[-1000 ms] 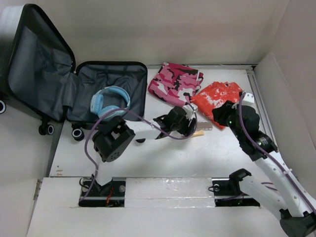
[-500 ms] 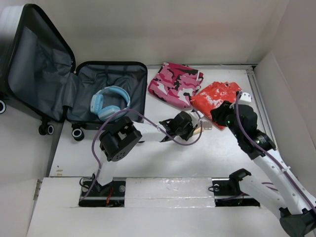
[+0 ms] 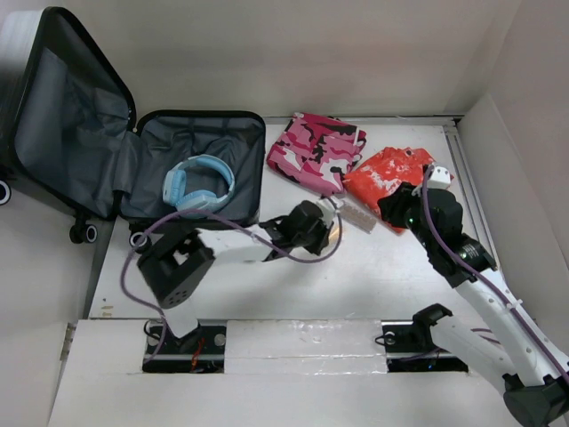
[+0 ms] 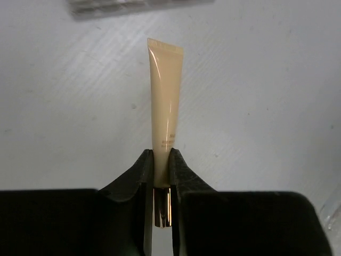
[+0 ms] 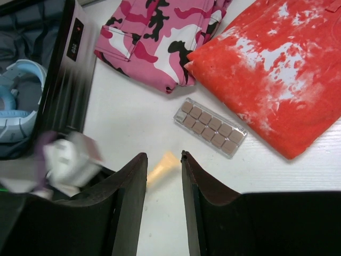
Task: Pack the luggage
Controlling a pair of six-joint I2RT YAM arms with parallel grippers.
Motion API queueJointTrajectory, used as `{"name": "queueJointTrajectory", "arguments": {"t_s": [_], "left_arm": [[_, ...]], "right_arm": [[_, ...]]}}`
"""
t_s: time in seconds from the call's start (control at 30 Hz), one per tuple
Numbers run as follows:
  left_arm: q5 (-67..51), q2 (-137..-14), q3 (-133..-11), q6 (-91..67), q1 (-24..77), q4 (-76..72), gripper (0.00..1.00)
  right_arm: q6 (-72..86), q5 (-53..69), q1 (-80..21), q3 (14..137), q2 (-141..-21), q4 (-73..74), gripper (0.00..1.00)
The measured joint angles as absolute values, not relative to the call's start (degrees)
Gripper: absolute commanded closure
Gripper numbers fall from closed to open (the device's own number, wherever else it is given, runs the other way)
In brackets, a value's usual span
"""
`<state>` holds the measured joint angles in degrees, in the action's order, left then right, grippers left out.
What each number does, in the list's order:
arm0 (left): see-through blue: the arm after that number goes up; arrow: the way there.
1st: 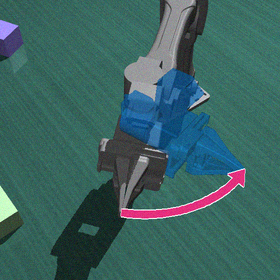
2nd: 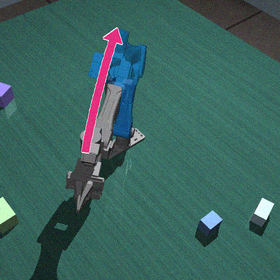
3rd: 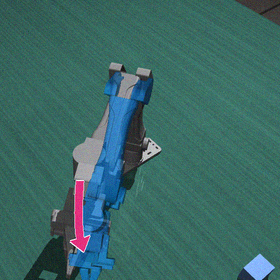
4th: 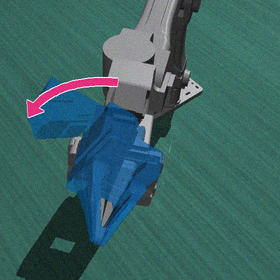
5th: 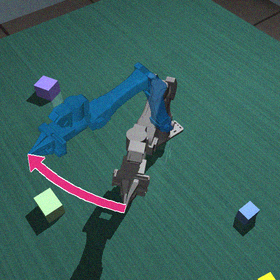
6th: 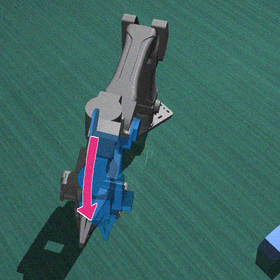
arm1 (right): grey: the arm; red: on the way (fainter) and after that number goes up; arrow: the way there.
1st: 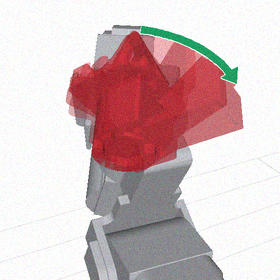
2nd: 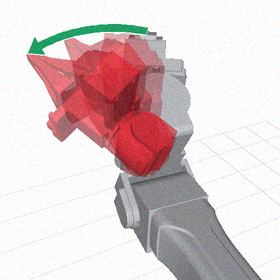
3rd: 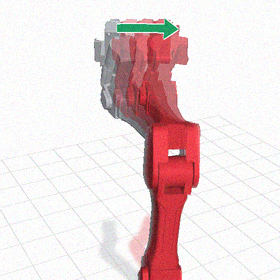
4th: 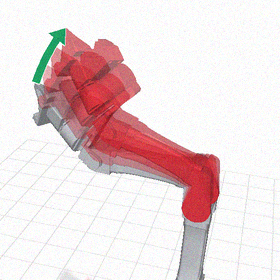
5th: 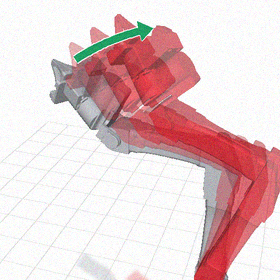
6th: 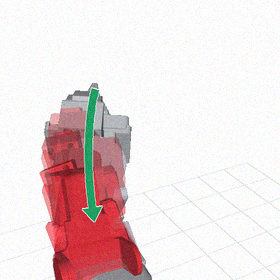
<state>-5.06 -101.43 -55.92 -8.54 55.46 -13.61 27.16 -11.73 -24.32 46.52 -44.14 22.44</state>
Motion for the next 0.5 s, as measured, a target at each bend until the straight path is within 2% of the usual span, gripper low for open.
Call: {"name": "queueJointTrajectory", "arguments": {"t_s": [0.13,0.3,0.33,0.37,0.4,0.43,0.5], "left_arm": [[-0.95,-91.15,-54.81,-12.34,51.66,-12.12,1.00],[10.37,-81.76,-55.99,-17.58,45.21,-11.62,1.00],[12.64,-80.53,-56.05,-18.87,43.46,-11.44,0.97],[14.37,-79.53,-56.03,-20.25,41.25,-10.90,0.90],[16.23,-78.52,-55.88,-21.82,38.85,-10.39,0.77],[17.85,-77.71,-55.68,-23.16,36.14,-10.17,0.61],[19.79,-76.34,-54.68,-25.96,31.00,-10.26,0.25]], "right_arm": [[26.96,-10.57,-23.99,46.50,-44.07,22.33,0.62],[26.61,-8.05,-23.94,45.95,-44.01,21.82,0.62],[26.57,-7.57,-23.94,45.91,-44.05,21.80,0.62],[26.55,-7.18,-23.94,45.89,-44.10,21.78,0.62],[26.52,-6.90,-23.94,45.89,-44.18,21.76,0.62],[26.52,-6.66,-23.94,45.69,-44.27,21.45,0.62],[26.50,-6.55,-23.94,44.82,-44.42,20.80,0.55]]}}
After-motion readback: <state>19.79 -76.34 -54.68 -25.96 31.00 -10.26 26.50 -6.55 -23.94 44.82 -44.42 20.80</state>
